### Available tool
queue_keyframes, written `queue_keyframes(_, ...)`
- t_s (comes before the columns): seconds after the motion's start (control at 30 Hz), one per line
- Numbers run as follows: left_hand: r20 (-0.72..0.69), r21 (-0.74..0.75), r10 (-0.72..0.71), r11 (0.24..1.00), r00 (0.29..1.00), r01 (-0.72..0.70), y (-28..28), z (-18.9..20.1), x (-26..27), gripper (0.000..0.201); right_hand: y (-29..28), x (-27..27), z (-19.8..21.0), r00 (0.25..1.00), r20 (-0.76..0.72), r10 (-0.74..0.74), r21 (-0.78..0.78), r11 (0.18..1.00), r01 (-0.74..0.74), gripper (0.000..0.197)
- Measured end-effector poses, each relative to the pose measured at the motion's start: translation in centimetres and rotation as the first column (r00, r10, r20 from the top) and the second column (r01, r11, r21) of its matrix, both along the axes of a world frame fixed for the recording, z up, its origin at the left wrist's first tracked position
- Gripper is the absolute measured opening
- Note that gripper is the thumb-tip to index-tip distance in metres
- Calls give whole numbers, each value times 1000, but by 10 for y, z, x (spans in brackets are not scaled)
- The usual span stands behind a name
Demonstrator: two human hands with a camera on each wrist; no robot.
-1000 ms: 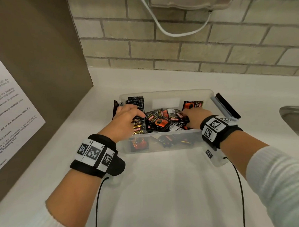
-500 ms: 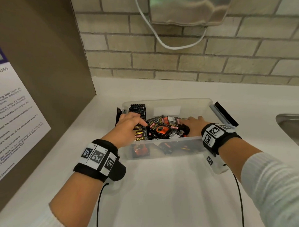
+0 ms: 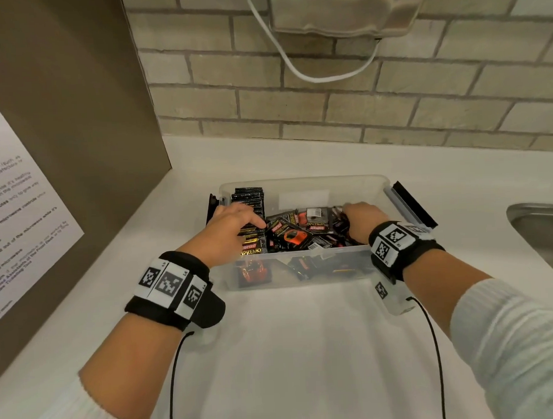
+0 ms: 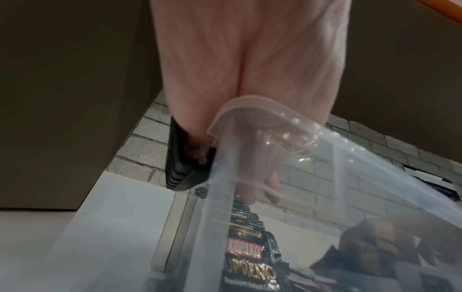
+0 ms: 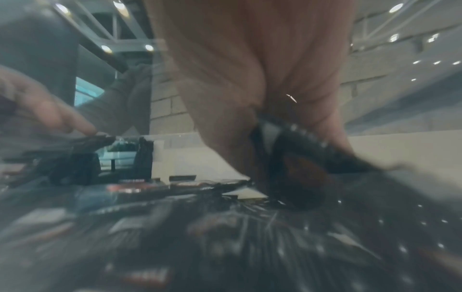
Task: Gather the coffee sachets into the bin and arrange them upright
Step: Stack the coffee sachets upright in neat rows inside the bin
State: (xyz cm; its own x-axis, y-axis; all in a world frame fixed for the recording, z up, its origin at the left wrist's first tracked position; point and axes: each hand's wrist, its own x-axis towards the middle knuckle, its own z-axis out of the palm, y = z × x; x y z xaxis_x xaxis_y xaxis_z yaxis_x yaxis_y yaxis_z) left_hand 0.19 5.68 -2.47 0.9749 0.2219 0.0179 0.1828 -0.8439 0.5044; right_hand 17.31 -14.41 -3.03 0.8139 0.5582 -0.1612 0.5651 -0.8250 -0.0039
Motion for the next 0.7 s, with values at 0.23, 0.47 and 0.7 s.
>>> queue_keyframes(0.23, 27, 152, 64, 986, 998, -67, -7, 6, 8, 34, -19, 12, 35, 982, -83, -168, 625, 759, 182, 34)
queue_keyframes(0.47, 263, -380, 59, 924, 963, 47, -42, 39, 26, 28, -18, -13, 54, 867, -457, 201, 868, 315, 384, 30)
queue_keyframes(0.7, 76, -858, -66, 504, 995, 99, -70, 32, 43, 61, 10, -36, 45, 643, -582, 497, 767, 75, 637, 30)
